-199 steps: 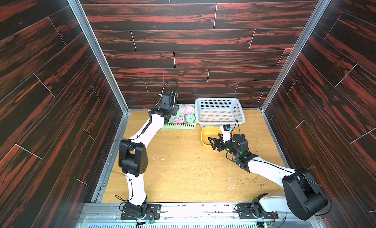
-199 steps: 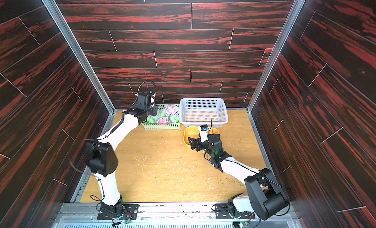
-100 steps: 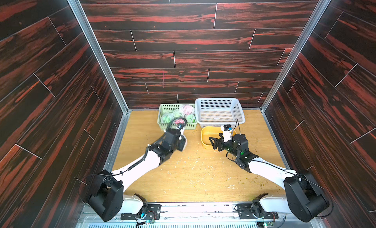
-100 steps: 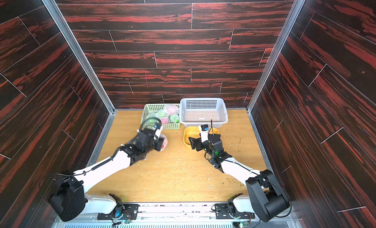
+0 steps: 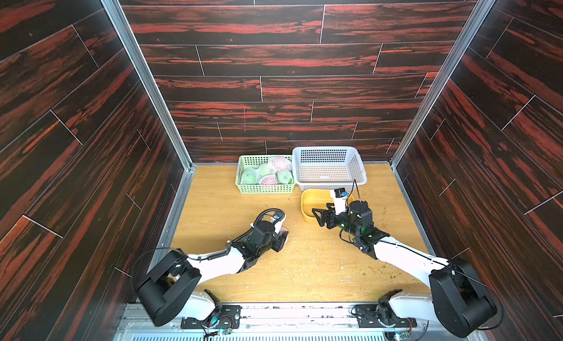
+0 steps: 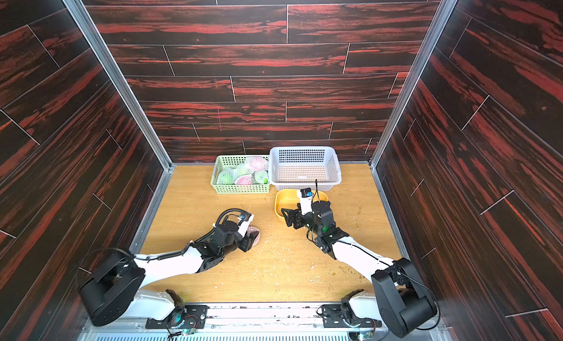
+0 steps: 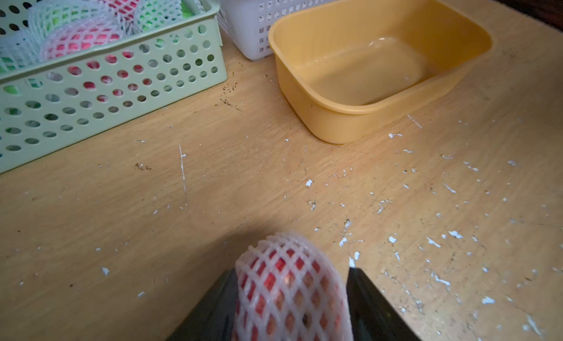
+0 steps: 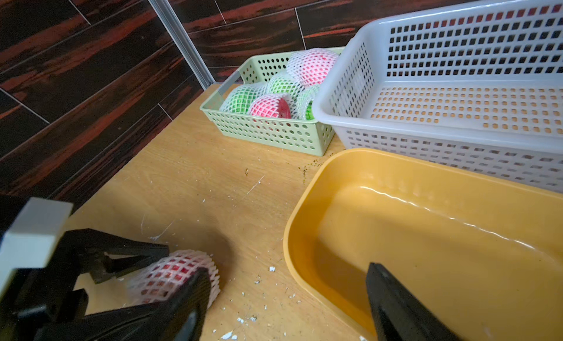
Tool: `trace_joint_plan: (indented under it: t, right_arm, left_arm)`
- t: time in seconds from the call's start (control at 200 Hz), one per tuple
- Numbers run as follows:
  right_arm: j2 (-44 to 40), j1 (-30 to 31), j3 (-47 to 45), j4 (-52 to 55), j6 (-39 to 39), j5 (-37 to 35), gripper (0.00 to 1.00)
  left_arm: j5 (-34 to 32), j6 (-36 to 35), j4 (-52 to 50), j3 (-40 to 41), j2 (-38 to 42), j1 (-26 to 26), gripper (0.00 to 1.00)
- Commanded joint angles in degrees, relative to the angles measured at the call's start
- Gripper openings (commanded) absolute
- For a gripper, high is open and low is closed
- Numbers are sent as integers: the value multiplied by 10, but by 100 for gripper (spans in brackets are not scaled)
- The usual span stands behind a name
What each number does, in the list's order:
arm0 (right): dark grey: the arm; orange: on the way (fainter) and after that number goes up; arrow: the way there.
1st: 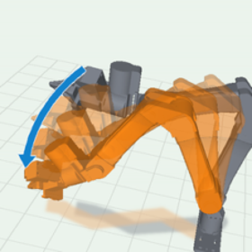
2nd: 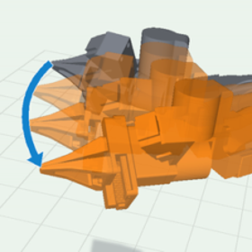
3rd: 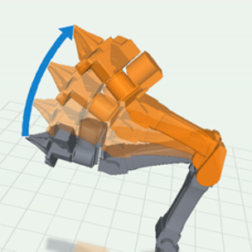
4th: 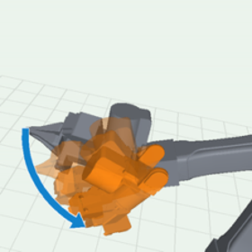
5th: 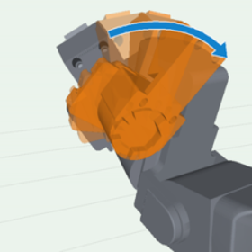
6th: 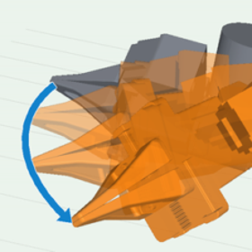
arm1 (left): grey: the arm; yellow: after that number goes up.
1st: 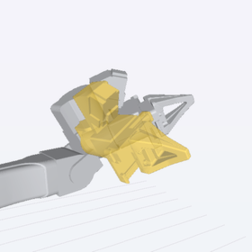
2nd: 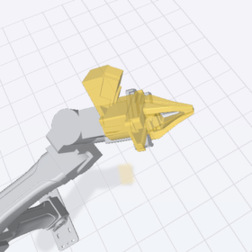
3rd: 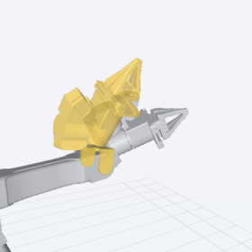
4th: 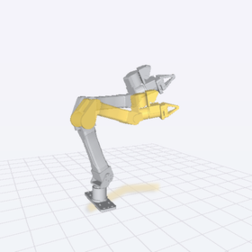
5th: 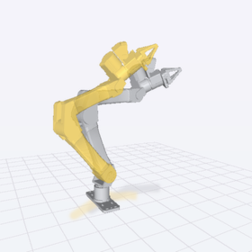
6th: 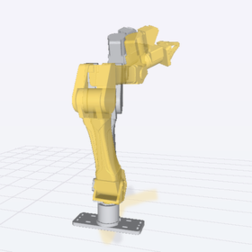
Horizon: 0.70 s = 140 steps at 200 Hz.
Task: Remove foam nets from apples
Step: Place the apple at the center of the board.
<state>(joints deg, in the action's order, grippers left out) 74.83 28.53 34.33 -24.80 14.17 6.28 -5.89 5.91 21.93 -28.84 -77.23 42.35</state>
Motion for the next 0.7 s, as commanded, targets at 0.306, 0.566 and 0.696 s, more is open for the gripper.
trace_joint_plan:
  t: [0.306, 0.566, 0.696]
  right_arm:
    - [69, 39, 71, 41, -5, 86, 83]
    - [193, 86, 173, 71, 21, 153, 81]
    - [254, 112, 238, 119, 25, 156, 80]
  left_arm:
    - [-32, 89, -155, -35, 157, -70, 83]
    - [42, 207, -177, -19, 96, -195, 82]
    - [44, 223, -181, -14, 76, -213, 82]
